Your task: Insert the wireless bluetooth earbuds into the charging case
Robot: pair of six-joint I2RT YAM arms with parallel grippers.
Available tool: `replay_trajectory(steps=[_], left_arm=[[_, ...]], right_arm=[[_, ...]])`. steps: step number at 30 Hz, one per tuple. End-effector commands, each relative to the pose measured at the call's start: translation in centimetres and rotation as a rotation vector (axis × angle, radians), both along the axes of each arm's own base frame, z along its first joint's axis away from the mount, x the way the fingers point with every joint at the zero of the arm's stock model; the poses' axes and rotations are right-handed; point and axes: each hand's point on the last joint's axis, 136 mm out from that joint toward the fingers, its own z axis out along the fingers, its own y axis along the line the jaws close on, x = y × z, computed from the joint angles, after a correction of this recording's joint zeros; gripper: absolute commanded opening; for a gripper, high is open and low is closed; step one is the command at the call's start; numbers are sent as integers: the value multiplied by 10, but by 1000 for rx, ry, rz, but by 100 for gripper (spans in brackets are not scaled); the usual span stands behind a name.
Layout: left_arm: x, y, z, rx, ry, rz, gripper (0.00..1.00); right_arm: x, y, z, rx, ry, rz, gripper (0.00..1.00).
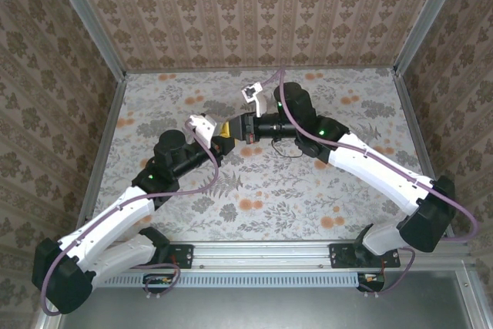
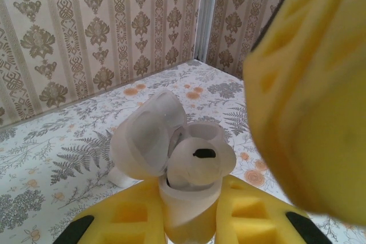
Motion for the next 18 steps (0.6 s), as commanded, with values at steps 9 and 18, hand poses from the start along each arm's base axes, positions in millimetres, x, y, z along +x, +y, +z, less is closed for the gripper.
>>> replay_trajectory(steps=[9,18], left_arm=[[-4,1,30,-33,-71,-20,0],[-5,2,30,-32,-68,-20,0]], right_arm=[[11,-13,-15,-60,21,-40,8],[17,-15,-22,-77,30,-44,8]])
